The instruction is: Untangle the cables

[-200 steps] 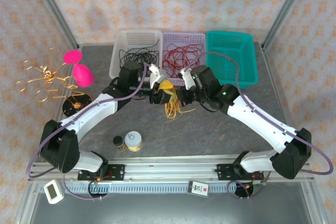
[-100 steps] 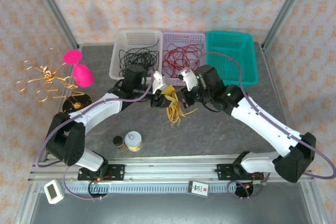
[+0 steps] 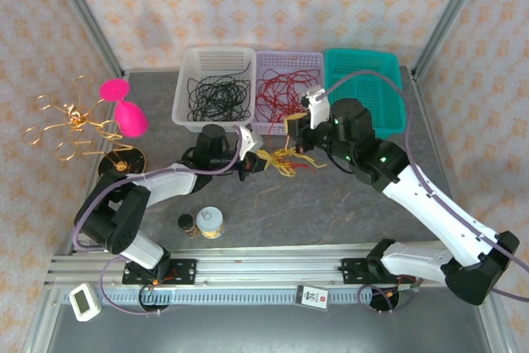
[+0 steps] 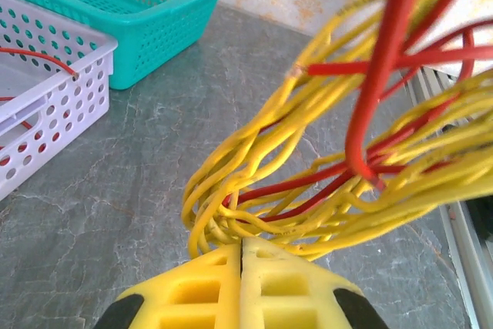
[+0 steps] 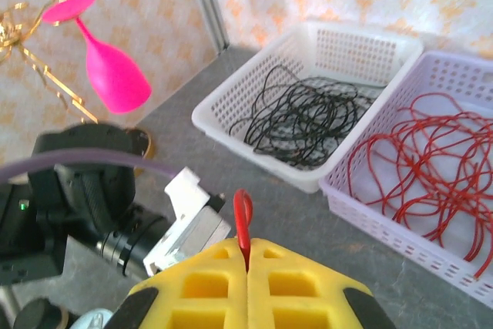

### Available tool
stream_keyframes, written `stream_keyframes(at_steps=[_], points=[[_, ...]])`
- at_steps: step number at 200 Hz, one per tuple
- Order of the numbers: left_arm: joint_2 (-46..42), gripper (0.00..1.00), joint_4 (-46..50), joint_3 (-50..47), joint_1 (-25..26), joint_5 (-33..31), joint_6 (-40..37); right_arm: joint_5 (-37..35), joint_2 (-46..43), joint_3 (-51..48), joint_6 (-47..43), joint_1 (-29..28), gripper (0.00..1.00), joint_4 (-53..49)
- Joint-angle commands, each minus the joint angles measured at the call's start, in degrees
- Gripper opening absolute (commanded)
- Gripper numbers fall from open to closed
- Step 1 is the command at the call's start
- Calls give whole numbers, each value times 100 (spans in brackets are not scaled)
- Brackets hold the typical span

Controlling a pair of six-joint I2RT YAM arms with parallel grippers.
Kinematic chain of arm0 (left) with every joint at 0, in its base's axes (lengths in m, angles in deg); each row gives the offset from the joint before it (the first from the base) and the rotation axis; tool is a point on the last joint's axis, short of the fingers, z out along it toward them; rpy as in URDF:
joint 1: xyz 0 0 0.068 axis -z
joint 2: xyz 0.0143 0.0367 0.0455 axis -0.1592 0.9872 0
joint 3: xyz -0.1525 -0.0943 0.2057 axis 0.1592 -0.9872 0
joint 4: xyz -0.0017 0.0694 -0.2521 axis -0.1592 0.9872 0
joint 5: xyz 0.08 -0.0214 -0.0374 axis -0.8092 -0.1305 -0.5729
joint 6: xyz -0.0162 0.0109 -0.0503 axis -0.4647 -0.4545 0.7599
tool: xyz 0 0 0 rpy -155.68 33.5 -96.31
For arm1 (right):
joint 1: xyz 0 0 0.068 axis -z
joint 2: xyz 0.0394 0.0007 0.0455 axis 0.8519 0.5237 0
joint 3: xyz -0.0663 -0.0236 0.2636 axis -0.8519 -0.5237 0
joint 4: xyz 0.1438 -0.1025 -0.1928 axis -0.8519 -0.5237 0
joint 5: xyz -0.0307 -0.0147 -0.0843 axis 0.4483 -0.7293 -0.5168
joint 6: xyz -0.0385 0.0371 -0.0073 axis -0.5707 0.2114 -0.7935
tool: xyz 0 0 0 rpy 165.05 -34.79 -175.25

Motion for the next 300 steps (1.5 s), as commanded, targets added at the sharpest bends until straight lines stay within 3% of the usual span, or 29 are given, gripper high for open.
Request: stream_keyframes(at_steps=[1, 34, 44, 56, 63, 82, 108, 142, 175, 204, 239, 245, 269, 300], points=[[10, 0, -1099, -278, 42, 70, 599, -376, -273, 18, 320, 2, 0, 912], [-249, 0, -3166, -995, 55, 338, 1975, -169, -299, -221, 520, 1, 0, 1192], [-449, 9, -3275, -1101, 55, 357, 2168, -194, -312, -313, 551, -5, 0, 1186], [-764, 47, -2802, -1020, 55, 404, 2178, -163, -309, -428, 519, -1, 0, 1185], [-1005, 60, -2279, -935, 55, 303, 2050, -80, -309, -492, 459, 2, 0, 1186], [-1708, 67, -1000, -699, 54, -134, 1550, 161, -283, -686, 291, 2, 0, 1159], [-2002, 67, 219, -75, 50, -285, 1319, 478, -276, -962, 182, 2, 0, 1299], [-1603, 67, 1318, 786, -50, -627, 752, 988, -275, -1123, 49, 1, 0, 1369], [-952, 64, 1787, 1424, -259, -266, 434, 1312, -273, -1195, -83, 1, 0, 1372], [-732, 49, 2135, 1622, -235, 322, 81, 1314, -273, -1246, -98, 2, 0, 1439], [-930, 50, 2272, 1435, -168, 608, -145, 1241, -279, -1305, -103, 10, 0, 1559], [-944, 46, 2232, 1397, -167, 607, -126, 1255, -270, -1301, -98, 18, 0, 1571], [-974, 0, 2023, 1337, -172, 307, 82, 1206, -246, -1318, -72, 19, 0, 1617], [-1356, 0, 1287, 1117, -131, -227, 831, 471, -139, -1548, 243, 15, 0, 1901]])
